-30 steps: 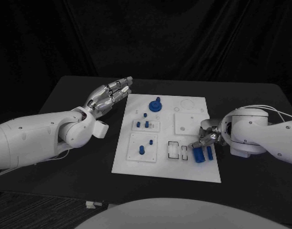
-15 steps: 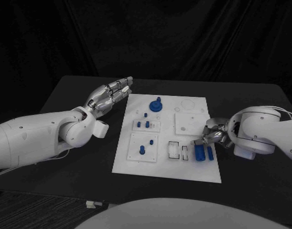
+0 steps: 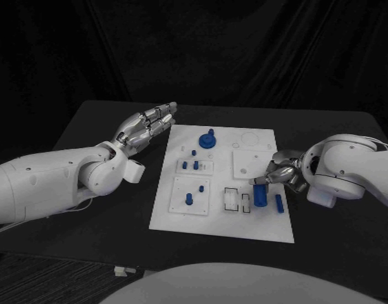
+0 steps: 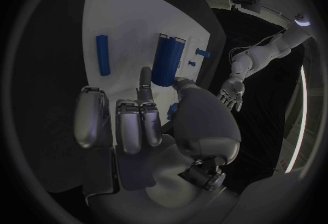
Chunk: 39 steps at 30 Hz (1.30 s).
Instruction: Assemble the parts on the task board
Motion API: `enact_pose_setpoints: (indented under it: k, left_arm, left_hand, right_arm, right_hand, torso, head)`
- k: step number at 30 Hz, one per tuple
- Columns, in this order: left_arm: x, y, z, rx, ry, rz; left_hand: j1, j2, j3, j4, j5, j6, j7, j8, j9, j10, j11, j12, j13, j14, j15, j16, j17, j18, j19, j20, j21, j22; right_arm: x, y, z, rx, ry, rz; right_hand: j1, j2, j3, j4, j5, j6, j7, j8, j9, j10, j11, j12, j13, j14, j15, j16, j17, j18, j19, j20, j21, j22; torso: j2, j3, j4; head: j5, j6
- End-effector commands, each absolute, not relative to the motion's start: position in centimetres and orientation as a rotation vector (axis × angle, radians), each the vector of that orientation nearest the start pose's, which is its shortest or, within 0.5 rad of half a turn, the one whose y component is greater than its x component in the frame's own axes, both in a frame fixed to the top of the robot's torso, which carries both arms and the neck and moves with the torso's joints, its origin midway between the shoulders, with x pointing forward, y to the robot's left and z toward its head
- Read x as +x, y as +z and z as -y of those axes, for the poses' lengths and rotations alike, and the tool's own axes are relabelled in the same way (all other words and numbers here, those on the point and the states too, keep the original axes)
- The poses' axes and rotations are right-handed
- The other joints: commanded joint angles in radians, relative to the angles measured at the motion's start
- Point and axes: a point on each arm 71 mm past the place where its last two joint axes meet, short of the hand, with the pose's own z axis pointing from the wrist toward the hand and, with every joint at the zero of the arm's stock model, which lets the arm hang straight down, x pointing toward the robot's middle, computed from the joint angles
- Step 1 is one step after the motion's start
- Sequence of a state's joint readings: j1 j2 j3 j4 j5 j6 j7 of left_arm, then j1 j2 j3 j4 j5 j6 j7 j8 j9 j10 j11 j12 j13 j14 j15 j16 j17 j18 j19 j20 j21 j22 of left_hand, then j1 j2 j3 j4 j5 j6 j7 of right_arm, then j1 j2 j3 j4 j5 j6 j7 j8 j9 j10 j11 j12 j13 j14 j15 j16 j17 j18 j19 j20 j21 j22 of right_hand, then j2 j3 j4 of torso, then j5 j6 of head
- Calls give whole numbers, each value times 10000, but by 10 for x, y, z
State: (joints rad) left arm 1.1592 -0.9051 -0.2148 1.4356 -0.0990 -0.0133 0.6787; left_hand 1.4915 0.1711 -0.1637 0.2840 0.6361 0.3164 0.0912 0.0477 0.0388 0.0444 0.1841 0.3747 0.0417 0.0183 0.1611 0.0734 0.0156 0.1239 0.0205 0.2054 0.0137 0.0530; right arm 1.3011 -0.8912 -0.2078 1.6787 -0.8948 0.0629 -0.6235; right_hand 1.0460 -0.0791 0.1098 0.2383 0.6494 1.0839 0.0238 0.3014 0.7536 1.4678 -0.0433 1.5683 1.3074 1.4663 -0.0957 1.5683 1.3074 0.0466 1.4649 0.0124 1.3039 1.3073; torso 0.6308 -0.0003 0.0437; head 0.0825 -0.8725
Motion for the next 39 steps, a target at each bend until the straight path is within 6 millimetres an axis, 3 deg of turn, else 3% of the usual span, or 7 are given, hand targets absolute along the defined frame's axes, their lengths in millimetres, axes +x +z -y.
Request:
enact_pose_setpoints:
  k: [1,12,18,19,32,39]
  left_arm:
    - [458,-232,-254,-8423,-18299,-13214]
    - [457,-232,-254,-8427,-18333,-13234]
    - [457,-232,-253,-8430,-18365,-13252]
    - [457,-232,-253,-8431,-18377,-13260]
    - [458,-233,-251,-8447,-18452,-13324]
    - [457,-233,-251,-8460,-18464,-13346]
  left_hand:
    - [100,29,62,-15,32,20,16,37,10,-28,61,42,14,-10,47,34,12,-79,31,45,37,13]
    - [100,29,62,-15,32,20,16,37,10,-28,61,42,14,-10,47,34,12,-79,31,45,37,13]
    - [110,21,69,-22,33,21,28,38,9,-32,64,46,13,-7,58,46,14,-89,34,50,38,15]
    - [110,21,69,-22,33,21,28,38,9,-32,64,46,13,-7,58,46,14,-89,34,50,38,15]
    - [115,20,74,-25,34,18,32,38,9,-35,66,41,11,-6,64,54,16,-93,34,53,38,14]
    - [120,21,79,-26,34,20,36,38,8,-38,67,40,11,-3,73,65,18,-98,35,56,38,13]
  right_arm:
    - [434,-233,202,3441,4139,-24695]
    - [436,-236,174,2959,4466,-24850]
    - [437,-241,163,2700,4482,-24911]
    - [437,-242,161,2634,4481,-24955]
    - [434,-251,151,2124,4421,-25366]
    - [434,-254,150,1913,4309,-25446]
  right_hand:
    - [-148,13,698,-593,-181,-18,-40,-85,32,1030,-30,25,2633,1045,-61,25,2634,110,145,-38,18,1851]
    - [-246,40,784,-611,-573,-95,12,-227,92,1030,17,25,2633,1045,-23,25,2634,126,120,-7,-76,1829]
    - [-323,69,821,-626,-973,-139,53,-327,158,1030,53,25,2633,1045,8,25,2634,130,117,22,-107,1825]
    - [-389,87,811,-616,-1276,-143,71,-371,196,1030,71,25,2633,1045,24,25,2634,133,114,38,-128,1822]
    - [-479,180,812,-619,-1790,-179,107,-493,273,1030,102,25,2633,1045,50,25,2634,148,101,64,-207,1805]
    - [-731,284,660,-507,-2789,-155,149,-638,325,1030,143,25,2633,1045,87,25,2634,154,106,101,-255,1797]
  torso:
    - [10,1,2]
    - [13,-3,1]
    - [14,-3,3]
    - [14,-2,5]
    - [14,-1,2]
    - [9,-2,-5]
  head:
    - [-34,-2]
    - [-42,-2]
    - [-17,-2]
    - [-11,-2]
    - [38,-2]
    - [71,-2]
